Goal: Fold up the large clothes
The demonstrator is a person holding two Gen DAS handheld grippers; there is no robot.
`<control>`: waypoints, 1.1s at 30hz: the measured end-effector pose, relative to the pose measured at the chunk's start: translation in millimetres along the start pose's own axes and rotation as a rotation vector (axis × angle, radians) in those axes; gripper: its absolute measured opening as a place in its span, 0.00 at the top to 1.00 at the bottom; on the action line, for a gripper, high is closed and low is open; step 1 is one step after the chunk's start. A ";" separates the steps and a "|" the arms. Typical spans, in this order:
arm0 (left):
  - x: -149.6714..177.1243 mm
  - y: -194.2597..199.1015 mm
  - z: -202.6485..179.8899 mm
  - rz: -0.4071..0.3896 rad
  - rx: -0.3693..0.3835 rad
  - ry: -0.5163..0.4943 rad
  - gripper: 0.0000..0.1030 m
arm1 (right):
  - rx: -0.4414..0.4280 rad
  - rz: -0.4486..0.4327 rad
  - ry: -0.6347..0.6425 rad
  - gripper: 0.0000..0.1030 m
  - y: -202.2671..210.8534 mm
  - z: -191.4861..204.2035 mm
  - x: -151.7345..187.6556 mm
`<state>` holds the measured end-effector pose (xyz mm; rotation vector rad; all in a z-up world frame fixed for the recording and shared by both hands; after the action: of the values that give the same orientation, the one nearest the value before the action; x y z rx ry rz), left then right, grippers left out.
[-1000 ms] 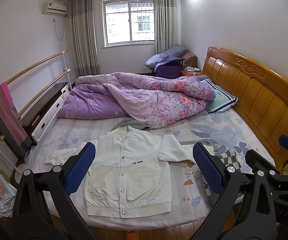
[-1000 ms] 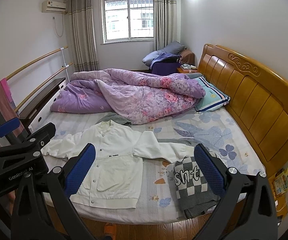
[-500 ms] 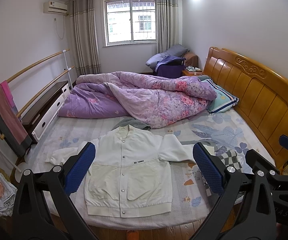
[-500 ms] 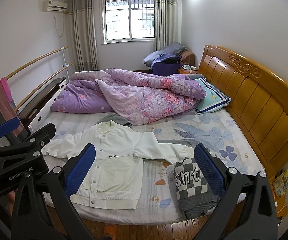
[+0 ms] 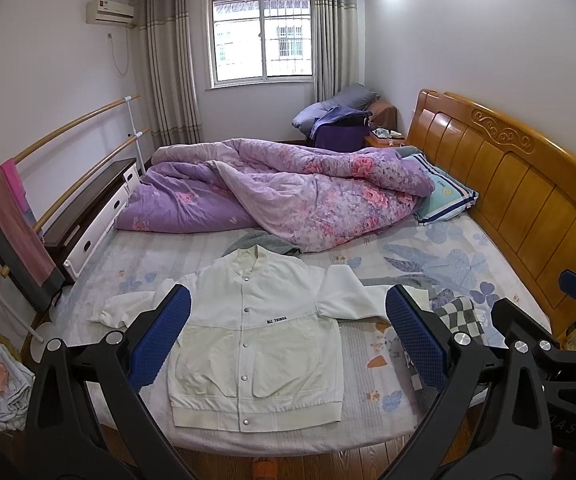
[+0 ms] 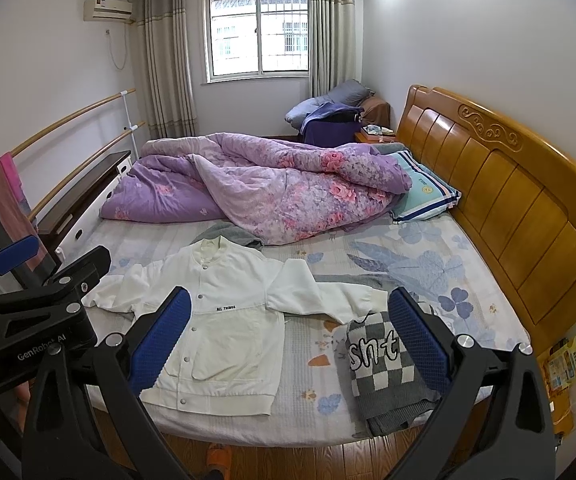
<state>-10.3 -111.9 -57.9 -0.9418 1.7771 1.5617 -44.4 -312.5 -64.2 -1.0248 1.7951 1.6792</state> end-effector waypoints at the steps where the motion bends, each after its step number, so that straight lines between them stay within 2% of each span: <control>1: 0.7 -0.1 -1.2 0.003 0.000 0.000 0.05 | 0.000 0.000 0.000 0.07 -0.6 -0.5 0.2; 33: 5.4 -15.4 0.5 0.019 0.024 -0.027 0.05 | -0.008 0.041 -0.010 0.07 -15.0 -20.3 8.2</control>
<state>-0.9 -113.0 -71.2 -0.8907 1.7874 1.5545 -34.7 -333.5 -77.0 -0.9877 1.8156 1.7137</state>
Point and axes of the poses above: each gripper's, at about its wrist camera, not at the fingertips, and y roughly against the way its jaws point, z to its left, x to its underside, the point moved 8 cm from there along -y, roughly the way its jaws point, and after that the axes turned 12 degrees about y, right-handed, at the moved point
